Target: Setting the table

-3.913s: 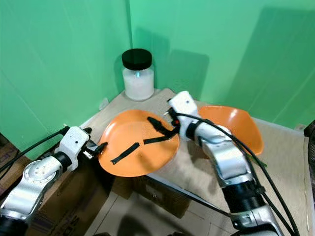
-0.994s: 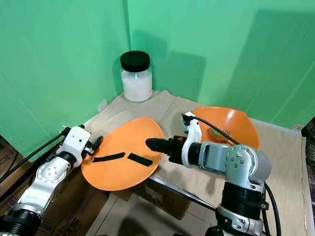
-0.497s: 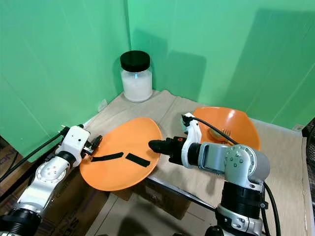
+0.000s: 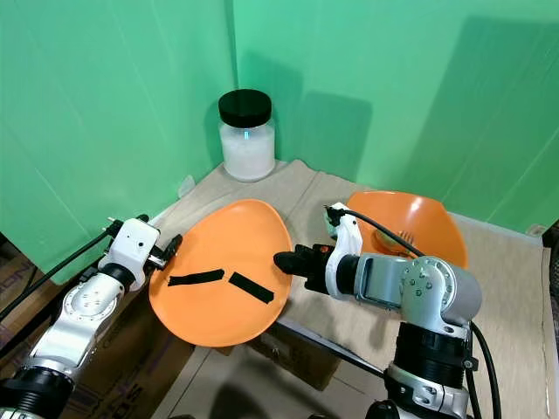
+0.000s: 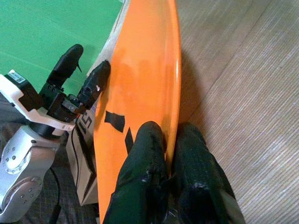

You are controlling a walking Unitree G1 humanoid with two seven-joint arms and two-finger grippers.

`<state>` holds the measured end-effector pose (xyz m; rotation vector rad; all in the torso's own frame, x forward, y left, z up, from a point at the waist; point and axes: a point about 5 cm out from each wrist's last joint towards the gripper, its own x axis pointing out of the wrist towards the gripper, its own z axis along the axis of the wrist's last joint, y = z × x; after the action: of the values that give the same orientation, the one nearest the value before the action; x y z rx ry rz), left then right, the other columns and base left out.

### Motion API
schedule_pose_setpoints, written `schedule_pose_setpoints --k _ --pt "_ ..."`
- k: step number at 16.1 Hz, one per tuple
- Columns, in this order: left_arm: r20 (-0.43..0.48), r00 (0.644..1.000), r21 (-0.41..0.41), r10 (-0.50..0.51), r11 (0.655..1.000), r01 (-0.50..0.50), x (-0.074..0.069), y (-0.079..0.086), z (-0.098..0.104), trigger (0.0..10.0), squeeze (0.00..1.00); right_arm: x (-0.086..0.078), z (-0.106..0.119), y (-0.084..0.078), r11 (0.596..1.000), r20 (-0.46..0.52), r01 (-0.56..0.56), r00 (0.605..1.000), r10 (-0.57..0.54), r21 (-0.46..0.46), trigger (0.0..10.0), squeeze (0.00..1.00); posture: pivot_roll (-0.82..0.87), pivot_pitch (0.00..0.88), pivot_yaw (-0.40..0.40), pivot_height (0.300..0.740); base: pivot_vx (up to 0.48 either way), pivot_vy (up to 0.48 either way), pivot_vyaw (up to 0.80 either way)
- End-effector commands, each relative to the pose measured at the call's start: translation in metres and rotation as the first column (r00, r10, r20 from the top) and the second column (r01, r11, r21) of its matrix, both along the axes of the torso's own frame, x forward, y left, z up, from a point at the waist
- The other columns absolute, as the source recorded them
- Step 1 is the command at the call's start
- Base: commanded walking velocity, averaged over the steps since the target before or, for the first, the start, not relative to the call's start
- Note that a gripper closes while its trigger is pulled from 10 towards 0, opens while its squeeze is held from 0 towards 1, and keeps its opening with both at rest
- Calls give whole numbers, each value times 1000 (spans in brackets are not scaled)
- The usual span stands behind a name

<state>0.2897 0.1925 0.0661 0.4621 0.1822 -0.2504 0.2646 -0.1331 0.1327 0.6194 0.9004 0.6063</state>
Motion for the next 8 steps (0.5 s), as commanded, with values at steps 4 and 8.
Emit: schedule_pose_setpoints --k 4,8 --pt "-71 997 26 18 1000 -16 -2 6 -10 10000 0 5 10 4 999 39 -11 999 10 31 0 0 -21 0 5 740 0 0 0" --pt "101 990 -99 -101 989 111 12 -16 39 10000 0 11 20 -5 998 112 32 993 -38 57 0 0 -21 0 8 740 0 0 0"
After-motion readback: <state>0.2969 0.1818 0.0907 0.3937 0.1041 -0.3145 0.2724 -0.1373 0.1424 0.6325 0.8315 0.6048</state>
